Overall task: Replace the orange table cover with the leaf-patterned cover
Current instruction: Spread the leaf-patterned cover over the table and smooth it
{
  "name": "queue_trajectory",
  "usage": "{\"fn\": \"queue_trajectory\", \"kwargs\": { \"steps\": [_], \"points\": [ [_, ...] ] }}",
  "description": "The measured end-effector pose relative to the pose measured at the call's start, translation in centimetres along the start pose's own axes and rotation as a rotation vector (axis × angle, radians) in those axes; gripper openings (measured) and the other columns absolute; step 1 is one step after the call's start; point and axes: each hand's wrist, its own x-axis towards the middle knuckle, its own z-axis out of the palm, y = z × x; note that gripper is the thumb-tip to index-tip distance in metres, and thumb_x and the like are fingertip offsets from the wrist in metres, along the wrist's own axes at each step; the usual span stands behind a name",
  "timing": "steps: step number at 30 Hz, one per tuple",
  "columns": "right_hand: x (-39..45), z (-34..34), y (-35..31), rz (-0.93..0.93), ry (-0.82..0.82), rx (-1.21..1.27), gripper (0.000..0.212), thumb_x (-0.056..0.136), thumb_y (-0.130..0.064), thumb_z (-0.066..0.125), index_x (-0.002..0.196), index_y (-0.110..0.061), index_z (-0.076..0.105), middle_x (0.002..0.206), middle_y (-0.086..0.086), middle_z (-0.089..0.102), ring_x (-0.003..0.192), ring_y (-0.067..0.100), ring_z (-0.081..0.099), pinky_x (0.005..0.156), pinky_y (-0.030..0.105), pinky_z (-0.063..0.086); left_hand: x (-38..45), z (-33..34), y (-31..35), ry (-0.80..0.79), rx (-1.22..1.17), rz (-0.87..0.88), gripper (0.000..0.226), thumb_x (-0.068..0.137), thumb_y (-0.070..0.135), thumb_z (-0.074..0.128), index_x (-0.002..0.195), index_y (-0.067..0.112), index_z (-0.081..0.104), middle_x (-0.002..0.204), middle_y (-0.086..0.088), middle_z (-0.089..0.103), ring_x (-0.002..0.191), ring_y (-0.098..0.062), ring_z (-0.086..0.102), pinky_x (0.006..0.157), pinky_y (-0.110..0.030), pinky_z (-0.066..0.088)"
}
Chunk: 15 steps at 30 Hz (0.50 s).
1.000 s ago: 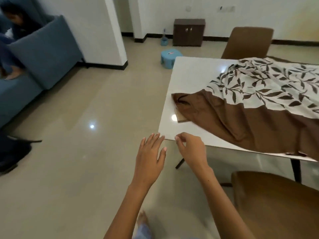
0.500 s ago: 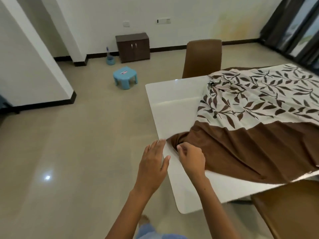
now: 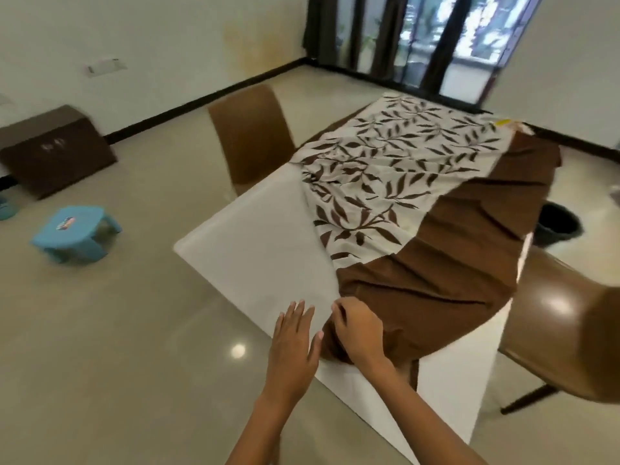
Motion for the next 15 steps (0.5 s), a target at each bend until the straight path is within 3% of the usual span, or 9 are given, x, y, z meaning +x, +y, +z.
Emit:
{"fn": "queue_trajectory", "kwargs": {
  "steps": [2, 5, 8, 9, 11, 13, 15],
  "points": [
    [-0.1, 1.9, 0.5, 0.032, 0.061, -0.066, 0.028, 0.096, -0.031, 0.048, 0.098, -0.014, 0.070, 0.093, 0.002, 0.071, 0.079, 0.015, 0.067, 0.072, 0.026, 0.055, 1.8, 0.4, -1.6, -0.058, -0.002, 0.059, 0.057, 0.097, 0.047, 0.023, 0.141, 0.016, 0.043, 0.149, -0.004, 0.038, 0.140, -0.011, 0.019, 0.114, -0.034, 0.009],
    [-1.0, 4.8, 1.2, 0.083, 0.015, -0.243, 0.065, 0.099, -0.052, 0.016, 0.117, -0.013, 0.064, 0.119, 0.005, 0.066, 0.108, 0.018, 0.063, 0.094, 0.032, 0.046, 3.5, 0.6, -2.9, -0.153, 0.009, 0.146, 0.055, 0.099, 0.047, 0.022, 0.136, 0.016, 0.050, 0.143, -0.007, 0.047, 0.136, -0.015, 0.030, 0.109, -0.044, 0.019],
    [-2.2, 7.0, 1.9, 0.165, -0.119, -0.364, 0.073, 0.098, -0.053, 0.006, 0.125, -0.011, 0.060, 0.130, 0.007, 0.059, 0.118, 0.021, 0.057, 0.098, 0.038, 0.042, 4.2, 1.0, -4.3, -0.206, -0.037, 0.211, 0.052, 0.099, 0.046, 0.026, 0.137, 0.018, 0.047, 0.146, -0.006, 0.043, 0.141, -0.015, 0.023, 0.117, -0.033, 0.014],
    [-2.5, 7.6, 2.1, 0.181, -0.145, -0.366, 0.069, 0.099, -0.050, 0.011, 0.124, -0.010, 0.061, 0.129, 0.008, 0.059, 0.117, 0.021, 0.058, 0.096, 0.040, 0.044, 4.4, 1.1, -4.8, -0.229, -0.044, 0.230, 0.051, 0.100, 0.046, 0.025, 0.138, 0.018, 0.046, 0.146, -0.006, 0.043, 0.141, -0.015, 0.021, 0.118, -0.029, 0.010],
    [-2.8, 7.9, 2.8, 0.143, -0.131, -0.375, 0.040, 0.093, -0.037, 0.050, 0.120, -0.011, 0.064, 0.125, 0.005, 0.062, 0.112, 0.017, 0.061, 0.094, 0.039, 0.046, 4.6, 1.2, -5.3, -0.284, -0.050, 0.261, 0.053, 0.101, 0.049, 0.020, 0.139, 0.020, 0.043, 0.147, -0.006, 0.042, 0.140, -0.012, 0.019, 0.114, -0.024, 0.003],
    [-2.6, 7.5, 3.9, 0.091, -0.068, -0.325, 0.056, 0.064, -0.019, 0.085, 0.117, -0.013, 0.066, 0.117, 0.001, 0.067, 0.105, 0.012, 0.065, 0.095, 0.037, 0.045, 4.8, 1.7, -5.7, -0.287, -0.088, 0.285, 0.061, 0.098, 0.057, 0.011, 0.144, 0.025, 0.035, 0.153, -0.001, 0.029, 0.142, -0.006, 0.007, 0.114, -0.019, -0.006],
    [-2.2, 6.2, 4.8, 0.054, 0.021, -0.229, 0.058, 0.062, -0.007, 0.086, 0.116, -0.011, 0.065, 0.108, 0.001, 0.070, 0.097, 0.012, 0.067, 0.096, 0.039, 0.047, 5.1, 2.4, -6.1, -0.283, -0.135, 0.285, 0.070, 0.091, 0.067, 0.000, 0.146, 0.030, 0.020, 0.155, 0.009, 0.009, 0.143, -0.002, -0.005, 0.112, -0.014, -0.014]
  ]
}}
